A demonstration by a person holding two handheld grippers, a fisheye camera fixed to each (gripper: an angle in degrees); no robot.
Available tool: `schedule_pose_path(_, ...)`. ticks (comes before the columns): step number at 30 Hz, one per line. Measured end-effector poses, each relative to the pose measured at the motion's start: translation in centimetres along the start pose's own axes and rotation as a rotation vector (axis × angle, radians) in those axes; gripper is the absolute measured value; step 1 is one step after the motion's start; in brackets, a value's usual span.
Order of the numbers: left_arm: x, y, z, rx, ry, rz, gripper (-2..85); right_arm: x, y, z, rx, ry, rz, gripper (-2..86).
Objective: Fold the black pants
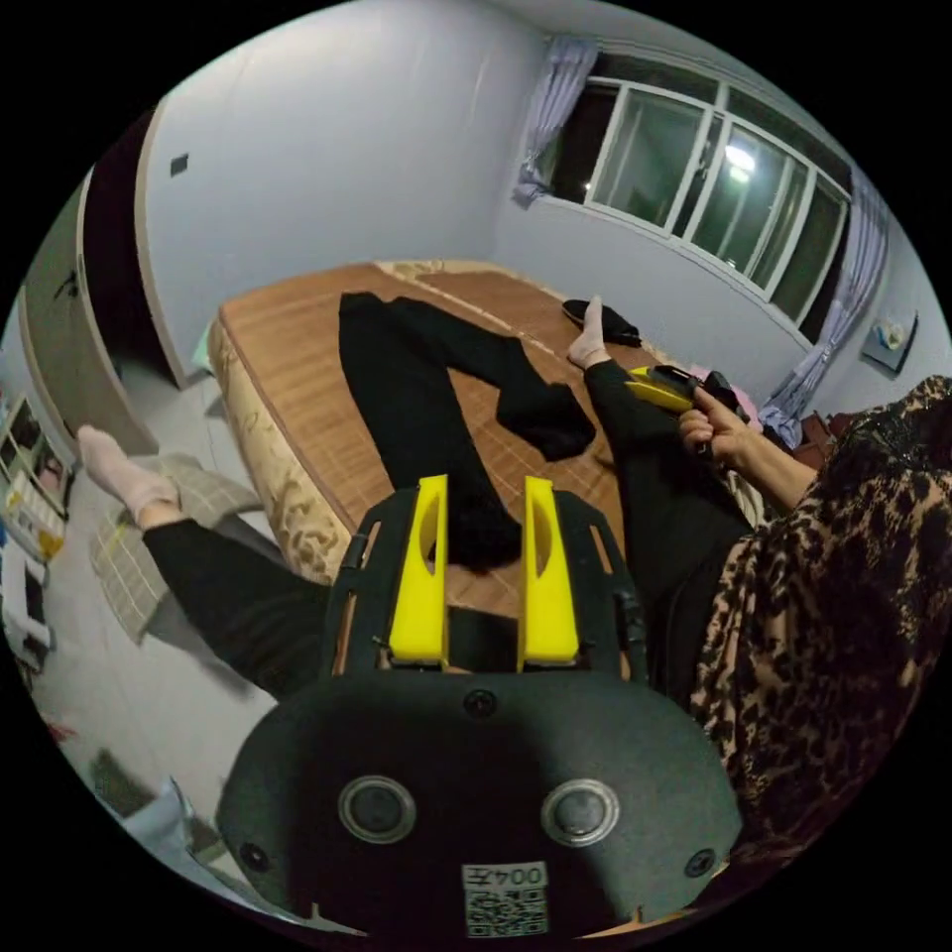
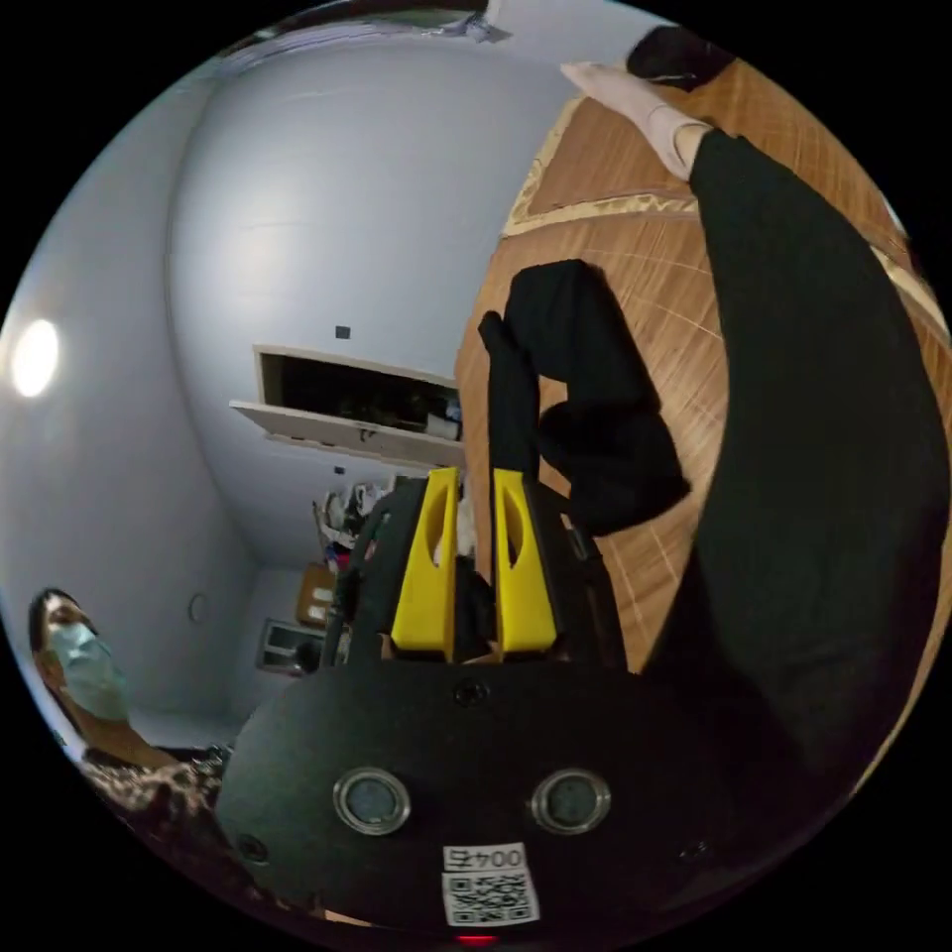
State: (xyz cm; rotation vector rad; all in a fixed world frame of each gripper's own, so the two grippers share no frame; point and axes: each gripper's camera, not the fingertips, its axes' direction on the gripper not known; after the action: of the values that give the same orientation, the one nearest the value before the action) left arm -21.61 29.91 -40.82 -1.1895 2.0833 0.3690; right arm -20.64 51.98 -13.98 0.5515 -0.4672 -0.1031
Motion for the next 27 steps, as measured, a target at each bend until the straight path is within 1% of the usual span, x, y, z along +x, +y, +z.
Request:
schedule_pose_path(2, -0.7, 0.3, 1.4, 0.017, 0.027, -0.041, 8.6, -0.7, 0.9, 0.7, -0.022, 0.041, -0.084, 6.9)
schedule_pose_path(4, -1.1, -0.4, 3.4, 0.018, 0.052, -0.04, 8.0, -1.3, 1.4, 1.9, -0.068, 0.114, -0.165, 7.1)
schedule_pose_path(6, -1.3, -1.9, 6.6, -0.003, -0.003, 0.019, 7.5, -1.9, 1.8, 4.5, -0.138, 0.224, -0.268, 7.6)
schedule_pose_path(8, -2.0, -3.3, 9.4, -0.025, -0.072, 0.046, 7.1, -1.8, 2.3, 6.8, -0.187, 0.308, -0.311, 7.7)
schedule_pose_path(11, -4.2, -5.3, 14.0, -0.028, -0.18, 0.066, 5.2, -1.7, 3.5, 10.8, -0.248, 0.386, -0.385, 7.7)
schedule_pose_path(13, -5.9, -6.5, 17.2, -0.048, -0.214, 0.067, 3.8, -2.0, 4.3, 13.4, -0.286, 0.409, -0.443, 7.7)
schedule_pose_path(18, -9.3, -9.2, 27.3, -0.205, -0.301, 0.168, 1.7, -2.3, 6.1, 21.7, -0.407, 0.475, -0.58, 8.7)
schedule_pose_path(21, -11.0, -9.2, 31.3, -0.263, -0.358, 0.215, 1.4, -2.9, 6.9, 25.5, -0.421, 0.469, -0.66, 9.9)
schedule_pose_path(24, -13.3, -8.4, 34.1, -0.331, -0.394, 0.197, 1.4, -3.8, 7.8, 29.5, -0.455, 0.473, -0.735, 10.3)
schedule_pose_path(25, -13.8, -8.1, 34.4, -0.331, -0.39, 0.193, 1.5, -4.0, 8.0, 30.3, -0.466, 0.47, -0.748, 10.4)
schedule_pose_path(27, -15.6, -7.1, 34.5, -0.285, -0.349, 0.117, 1.6, -4.7, 9.0, 34.0, -0.51, 0.46, -0.809, 10.4)
